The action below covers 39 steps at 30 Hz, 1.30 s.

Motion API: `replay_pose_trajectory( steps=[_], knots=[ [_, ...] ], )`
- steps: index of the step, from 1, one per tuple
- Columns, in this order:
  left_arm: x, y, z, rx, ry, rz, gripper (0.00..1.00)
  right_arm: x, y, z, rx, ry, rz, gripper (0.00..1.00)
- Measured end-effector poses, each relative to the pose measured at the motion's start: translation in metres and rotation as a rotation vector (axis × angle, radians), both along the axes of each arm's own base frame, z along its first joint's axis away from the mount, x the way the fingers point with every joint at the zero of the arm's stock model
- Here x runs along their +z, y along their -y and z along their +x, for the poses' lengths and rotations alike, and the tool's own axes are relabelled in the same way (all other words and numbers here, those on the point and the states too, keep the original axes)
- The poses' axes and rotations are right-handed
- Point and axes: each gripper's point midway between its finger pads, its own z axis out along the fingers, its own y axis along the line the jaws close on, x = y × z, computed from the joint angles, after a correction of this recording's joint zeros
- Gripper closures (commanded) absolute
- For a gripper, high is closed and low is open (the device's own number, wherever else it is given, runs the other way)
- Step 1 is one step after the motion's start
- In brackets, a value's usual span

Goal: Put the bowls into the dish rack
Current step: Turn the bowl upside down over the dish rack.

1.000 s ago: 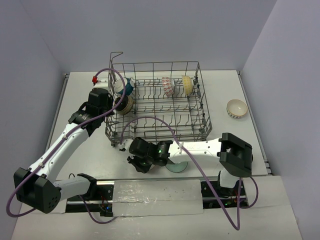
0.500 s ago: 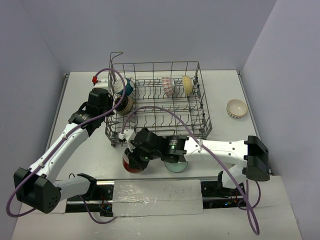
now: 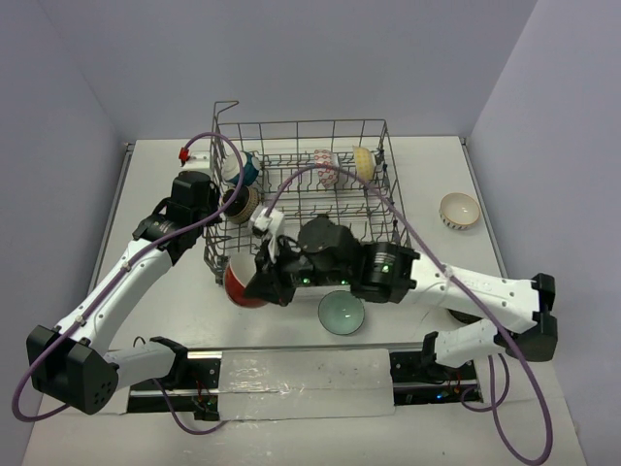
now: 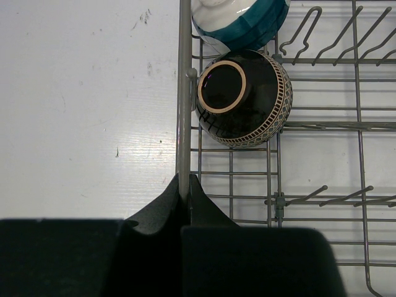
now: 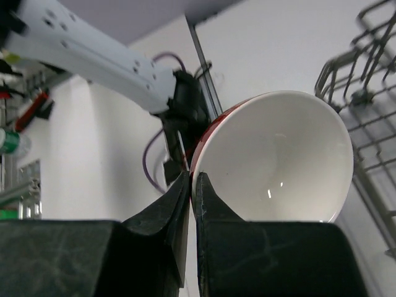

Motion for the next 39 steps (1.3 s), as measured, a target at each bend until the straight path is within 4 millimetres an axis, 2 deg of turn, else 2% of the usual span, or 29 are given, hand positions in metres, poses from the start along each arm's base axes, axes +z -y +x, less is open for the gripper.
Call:
replay_pose_trajectory(
  steps=[3, 6, 8, 12, 16, 19, 22, 27, 34, 37, 39],
  knots=[
    [0.0, 0.0, 0.0, 0.0, 0.0, 0.0, 1.0, 0.042, 0.008, 0.013, -0.036, 0.031, 0.098, 1.0],
    [0.0, 0.0, 0.0, 0.0, 0.0, 0.0, 1.0, 0.069, 0.018, 0.031, -0.09, 0.056, 0.16, 1.0],
    [0.0, 0.0, 0.0, 0.0, 0.0, 0.0, 1.0, 0.078, 0.027, 0.048, -0.138, 0.068, 0.181, 1.0],
    [0.0, 0.0, 0.0, 0.0, 0.0, 0.0, 1.0, 0.08, 0.046, 0.089, -0.248, 0.06, 0.189, 1.0],
    [0.0, 0.0, 0.0, 0.0, 0.0, 0.0, 1.0, 0.07, 0.065, 0.134, -0.355, 0.031, 0.191, 1.0],
    [0.0, 0.0, 0.0, 0.0, 0.0, 0.0, 1.0, 0.059, 0.068, 0.16, -0.406, 0.004, 0.188, 1.0],
    [0.0, 0.0, 0.0, 0.0, 0.0, 0.0, 1.0, 0.042, 0.054, 0.176, -0.412, -0.035, 0.186, 1.0],
    [0.0, 0.0, 0.0, 0.0, 0.001, -0.001, 1.0, 0.0, 0.028, 0.195, -0.42, -0.13, 0.176, 1.0],
    [0.001, 0.0, -0.001, -0.001, 0.003, -0.004, 1.0, -0.055, 0.008, 0.221, -0.513, -0.272, 0.203, 1.0],
    [0.001, 0.0, -0.002, -0.003, 0.003, -0.005, 1.0, -0.065, 0.001, 0.233, -0.558, -0.312, 0.238, 1.0],
    [0.001, 0.0, -0.003, -0.004, 0.004, -0.007, 1.0, -0.064, -0.003, 0.239, -0.583, -0.333, 0.281, 1.0]
  ],
)
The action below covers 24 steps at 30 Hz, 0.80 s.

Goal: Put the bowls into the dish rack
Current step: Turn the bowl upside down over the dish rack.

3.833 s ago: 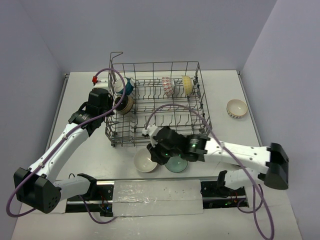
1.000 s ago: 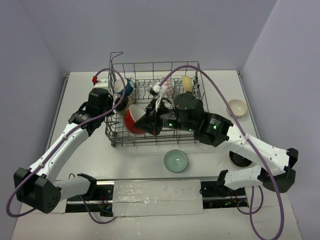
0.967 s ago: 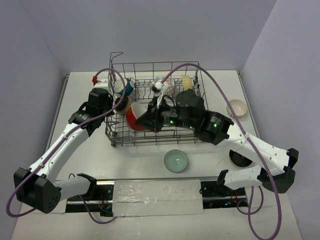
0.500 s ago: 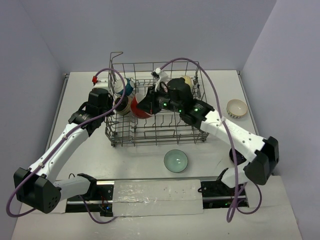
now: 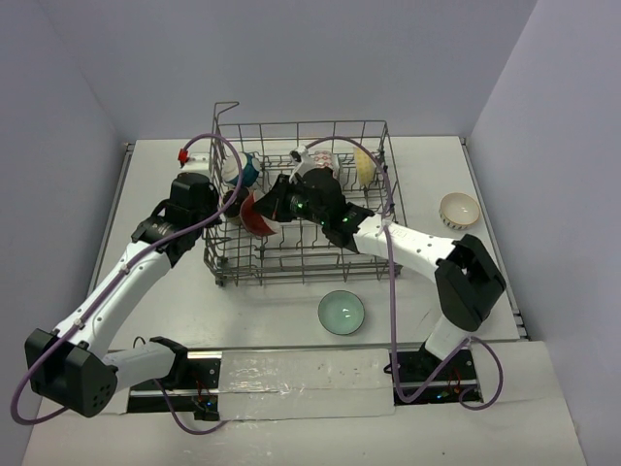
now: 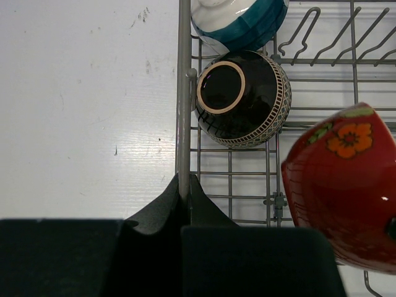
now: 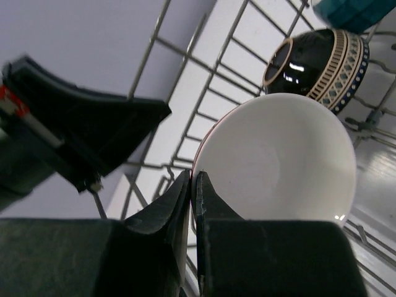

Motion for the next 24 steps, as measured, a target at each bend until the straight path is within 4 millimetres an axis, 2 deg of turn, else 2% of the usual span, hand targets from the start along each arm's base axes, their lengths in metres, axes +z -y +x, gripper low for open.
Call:
replay_pose_trajectory(
  steps=[5, 9, 17, 24],
  knots=[
    [0.0, 0.0, -0.001, -0.002, -0.002, 0.0, 1.0, 0.006, -0.011, 0.012, -0.051, -0.041, 0.115, 1.0],
    [0.0, 0.0, -0.001, -0.002, -0.002, -0.001, 1.0, -0.002, -0.022, 0.013, -0.066, -0.102, 0.162, 1.0],
    [0.0, 0.0, -0.001, -0.002, -0.002, -0.001, 1.0, -0.016, -0.044, -0.005, -0.023, -0.236, 0.221, 1.0],
    [0.0, 0.0, -0.001, -0.002, -0.001, -0.001, 1.0, -0.03, -0.044, -0.018, -0.01, -0.343, 0.24, 1.0]
  ],
)
